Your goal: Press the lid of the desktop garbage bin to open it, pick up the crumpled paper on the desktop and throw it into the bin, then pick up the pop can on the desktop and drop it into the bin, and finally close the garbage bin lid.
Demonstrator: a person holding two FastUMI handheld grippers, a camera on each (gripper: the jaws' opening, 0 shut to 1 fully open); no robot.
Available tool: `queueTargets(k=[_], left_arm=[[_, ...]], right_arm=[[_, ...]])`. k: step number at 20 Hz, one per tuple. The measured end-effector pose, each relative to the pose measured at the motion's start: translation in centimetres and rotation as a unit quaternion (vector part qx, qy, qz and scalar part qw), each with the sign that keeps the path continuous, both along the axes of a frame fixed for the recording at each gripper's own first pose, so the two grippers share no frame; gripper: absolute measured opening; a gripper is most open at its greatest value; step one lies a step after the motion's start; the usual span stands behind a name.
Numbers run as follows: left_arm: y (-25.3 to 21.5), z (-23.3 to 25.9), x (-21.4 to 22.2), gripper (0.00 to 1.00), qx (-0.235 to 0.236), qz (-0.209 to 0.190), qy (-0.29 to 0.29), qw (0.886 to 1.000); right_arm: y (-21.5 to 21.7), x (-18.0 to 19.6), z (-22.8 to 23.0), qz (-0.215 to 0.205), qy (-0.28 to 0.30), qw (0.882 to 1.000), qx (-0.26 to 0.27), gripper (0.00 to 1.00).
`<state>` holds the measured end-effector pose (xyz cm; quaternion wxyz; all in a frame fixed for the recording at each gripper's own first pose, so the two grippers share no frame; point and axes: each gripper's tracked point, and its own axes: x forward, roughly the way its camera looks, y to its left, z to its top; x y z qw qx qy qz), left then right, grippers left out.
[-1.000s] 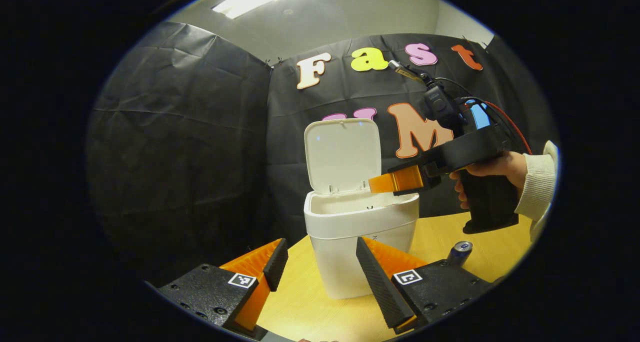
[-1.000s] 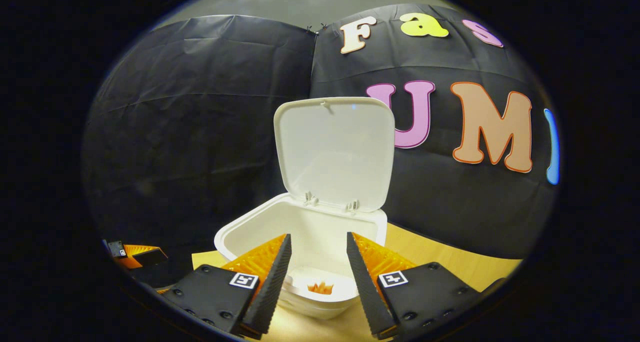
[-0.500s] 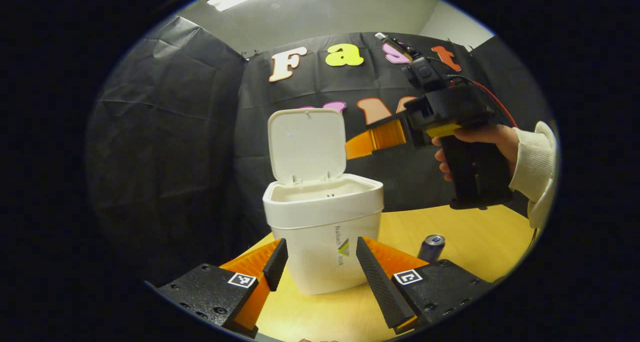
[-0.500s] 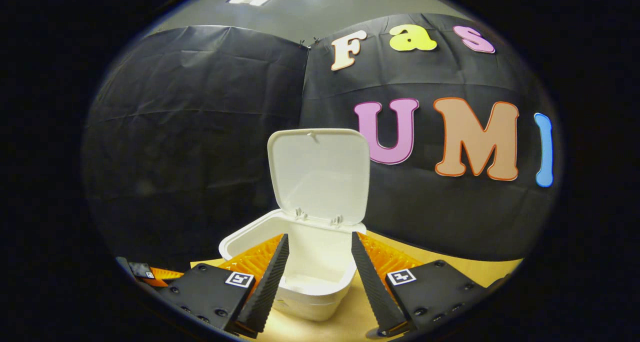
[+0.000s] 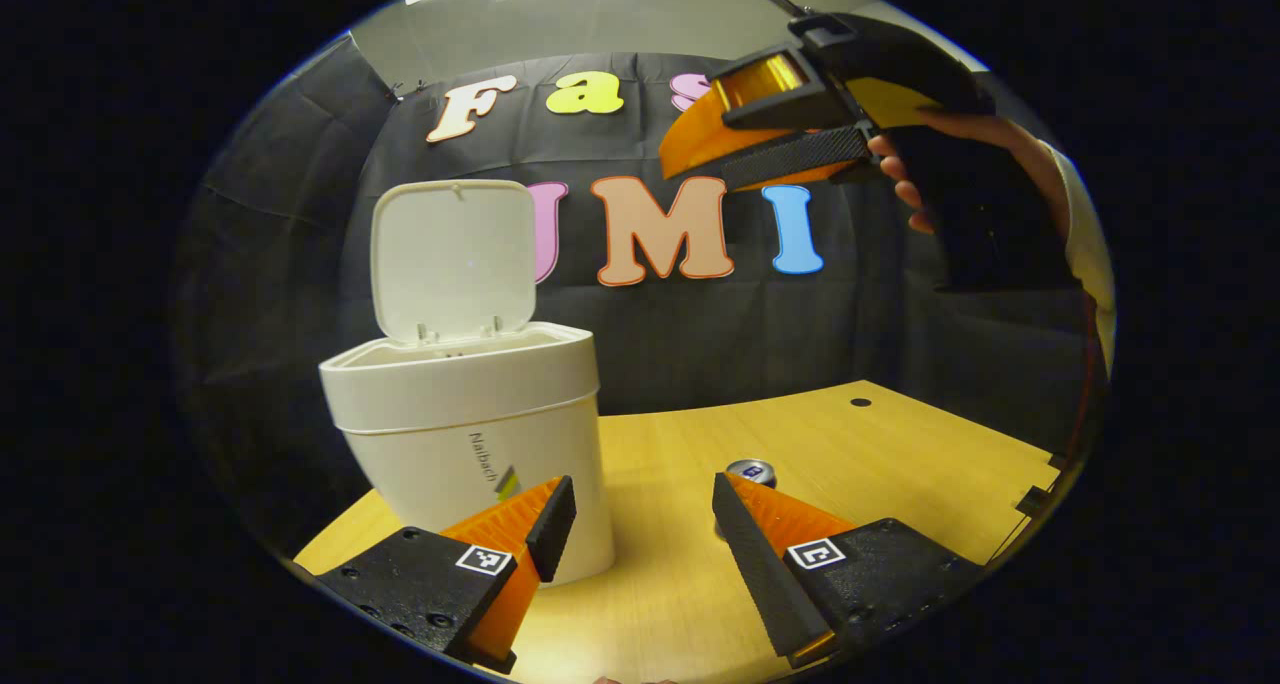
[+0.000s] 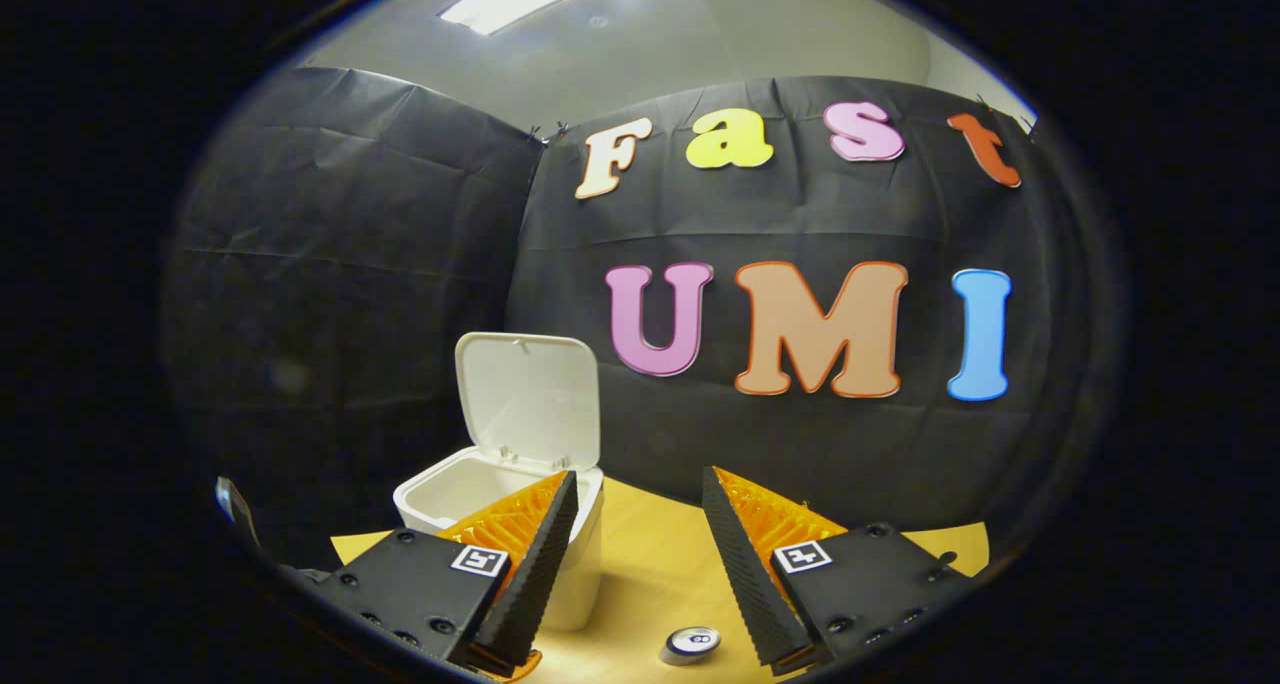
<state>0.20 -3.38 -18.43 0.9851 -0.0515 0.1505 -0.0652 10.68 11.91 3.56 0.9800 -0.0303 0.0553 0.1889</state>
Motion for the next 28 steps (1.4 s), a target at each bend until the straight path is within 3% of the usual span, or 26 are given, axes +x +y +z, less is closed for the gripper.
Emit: queueTargets(k=[6,10,18,25,28], left_arm=[[-4.6,-4.0,3.8,0.84,-0.016,-0.046,0.016,0.999],[-6.9,-7.7,6.0,0.84,-0.018,-0.058,0.037,0.998],[-10.9,-13.0,6.9,0.86,-0.005,-0.087,0.077,0.993],[-11.8,-16.3,7.4,0.86,0.006,-0.085,0.113,0.99],[-12.7,-16.5,7.7,0.85,0.009,-0.092,0.121,0.988]], right_arm=[[-6.9,-4.1,2.1,-0.102,-0.052,0.993,0.009,0.87],[-12.6,-7.3,-0.1,-0.212,-0.058,0.975,-0.024,0.86],[-16.8,-10.1,-1.9,-0.28,-0.025,0.96,-0.006,0.86],[-18.7,-11.9,-4.4,-0.322,-0.001,0.946,-0.045,0.87],[-18.4,-12.5,-5.1,-0.32,0.004,0.946,-0.059,0.87]])
